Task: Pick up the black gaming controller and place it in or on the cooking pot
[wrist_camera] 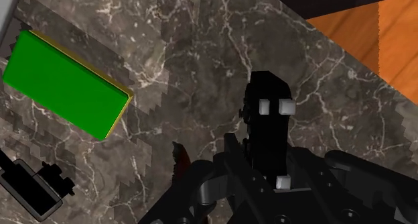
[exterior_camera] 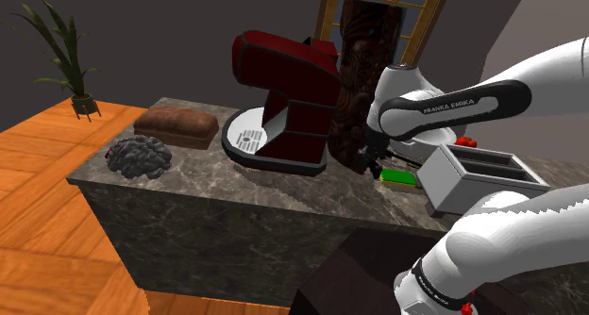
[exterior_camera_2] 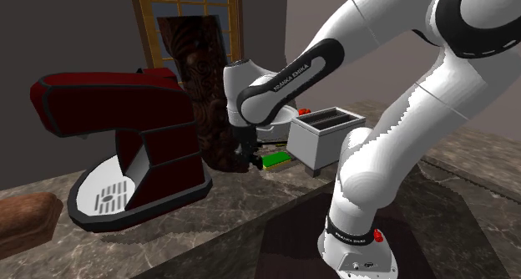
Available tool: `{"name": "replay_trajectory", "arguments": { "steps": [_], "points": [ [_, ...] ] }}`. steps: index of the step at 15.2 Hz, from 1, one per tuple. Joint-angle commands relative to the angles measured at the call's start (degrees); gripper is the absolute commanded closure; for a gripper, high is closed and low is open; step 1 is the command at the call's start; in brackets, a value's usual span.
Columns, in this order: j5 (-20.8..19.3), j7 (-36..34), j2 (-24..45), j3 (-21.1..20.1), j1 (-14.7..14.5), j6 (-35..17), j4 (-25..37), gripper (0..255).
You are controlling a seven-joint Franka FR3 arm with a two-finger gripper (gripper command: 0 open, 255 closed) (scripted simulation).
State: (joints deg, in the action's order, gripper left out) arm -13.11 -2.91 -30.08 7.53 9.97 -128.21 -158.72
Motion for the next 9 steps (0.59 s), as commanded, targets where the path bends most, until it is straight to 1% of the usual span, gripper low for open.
{"name": "replay_trajectory", "arguments": {
  "steps": [1,9],
  "points": [
    [0.3,0.2,-1.5,-0.2,-0.1,2.2,0.8,255],
    [1.2,1.1,-4.9,-0.7,-0.5,9.7,4.9,255]
  ]
}}
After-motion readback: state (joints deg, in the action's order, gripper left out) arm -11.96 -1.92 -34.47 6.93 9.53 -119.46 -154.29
